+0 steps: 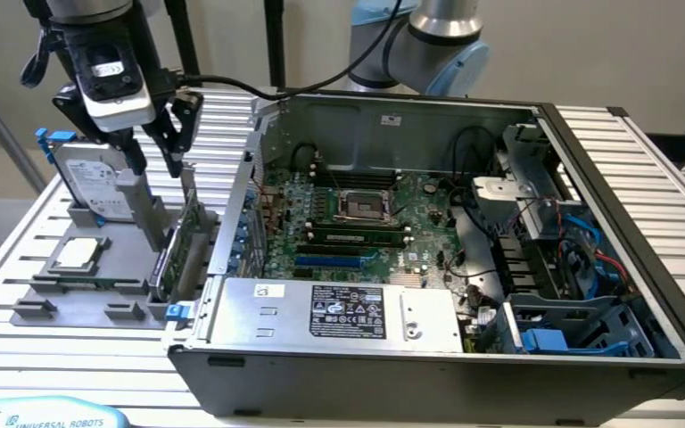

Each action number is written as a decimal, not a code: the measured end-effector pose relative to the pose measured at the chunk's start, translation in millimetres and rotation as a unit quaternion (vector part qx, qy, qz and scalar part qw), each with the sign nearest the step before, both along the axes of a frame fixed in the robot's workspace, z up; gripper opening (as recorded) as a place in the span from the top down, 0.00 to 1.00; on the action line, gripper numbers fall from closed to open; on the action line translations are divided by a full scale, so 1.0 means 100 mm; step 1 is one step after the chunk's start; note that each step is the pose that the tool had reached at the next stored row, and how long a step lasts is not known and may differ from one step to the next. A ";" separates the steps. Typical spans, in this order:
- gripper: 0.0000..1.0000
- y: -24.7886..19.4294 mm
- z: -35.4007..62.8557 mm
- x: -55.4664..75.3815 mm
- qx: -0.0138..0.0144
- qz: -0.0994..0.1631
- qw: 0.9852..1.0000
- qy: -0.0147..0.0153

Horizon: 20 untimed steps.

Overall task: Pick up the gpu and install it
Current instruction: 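Pick up the gpu and move the gpu toward the slot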

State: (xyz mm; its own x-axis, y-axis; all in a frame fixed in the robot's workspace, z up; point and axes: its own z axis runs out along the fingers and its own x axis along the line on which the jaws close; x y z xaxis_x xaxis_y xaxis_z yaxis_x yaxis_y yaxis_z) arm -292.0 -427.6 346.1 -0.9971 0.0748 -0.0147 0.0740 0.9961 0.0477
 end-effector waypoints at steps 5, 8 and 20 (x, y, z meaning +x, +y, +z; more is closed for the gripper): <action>0.52 -0.001 -0.090 0.00 0.000 0.000 1.000 0.000; 0.52 -0.003 -0.146 0.00 0.000 -0.001 1.000 0.000; 0.52 -0.015 -0.364 0.00 0.000 -0.003 1.000 0.000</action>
State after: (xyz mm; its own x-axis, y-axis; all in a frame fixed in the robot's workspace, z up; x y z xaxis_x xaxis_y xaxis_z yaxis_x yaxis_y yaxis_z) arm -292.0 -429.1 309.7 -0.9966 0.0814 -0.0147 0.0806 0.9956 0.0477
